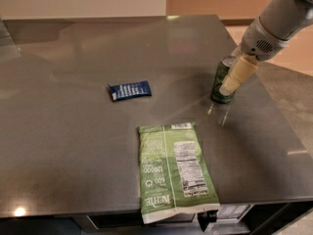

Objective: Move green can near rxbar blueberry

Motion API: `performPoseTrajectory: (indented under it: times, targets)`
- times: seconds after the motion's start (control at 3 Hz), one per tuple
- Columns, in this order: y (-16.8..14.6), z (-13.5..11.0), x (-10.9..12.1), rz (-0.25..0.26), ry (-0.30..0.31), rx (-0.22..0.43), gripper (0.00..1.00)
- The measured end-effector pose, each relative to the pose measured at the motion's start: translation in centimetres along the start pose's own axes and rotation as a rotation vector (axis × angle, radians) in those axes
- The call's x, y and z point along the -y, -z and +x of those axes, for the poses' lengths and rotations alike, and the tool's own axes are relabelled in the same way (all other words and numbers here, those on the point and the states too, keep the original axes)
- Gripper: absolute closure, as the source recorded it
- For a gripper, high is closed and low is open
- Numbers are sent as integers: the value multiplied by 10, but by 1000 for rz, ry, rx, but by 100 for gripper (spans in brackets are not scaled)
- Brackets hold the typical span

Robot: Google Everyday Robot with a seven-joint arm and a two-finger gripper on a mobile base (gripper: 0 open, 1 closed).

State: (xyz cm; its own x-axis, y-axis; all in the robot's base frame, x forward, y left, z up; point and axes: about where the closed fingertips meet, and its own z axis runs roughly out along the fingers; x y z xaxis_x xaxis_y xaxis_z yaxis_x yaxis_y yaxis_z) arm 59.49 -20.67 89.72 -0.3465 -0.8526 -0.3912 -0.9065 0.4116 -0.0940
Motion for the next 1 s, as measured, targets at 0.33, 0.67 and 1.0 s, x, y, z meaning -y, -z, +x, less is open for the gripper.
performPoseTrajectory:
  times: [0.33,0.67,1.0]
  targets:
    - [-2,0,3,-10,-9,0,40]
    - [3,-7,2,-21,-9,4,63]
    - [10,-32,-5,-50,20,35,86]
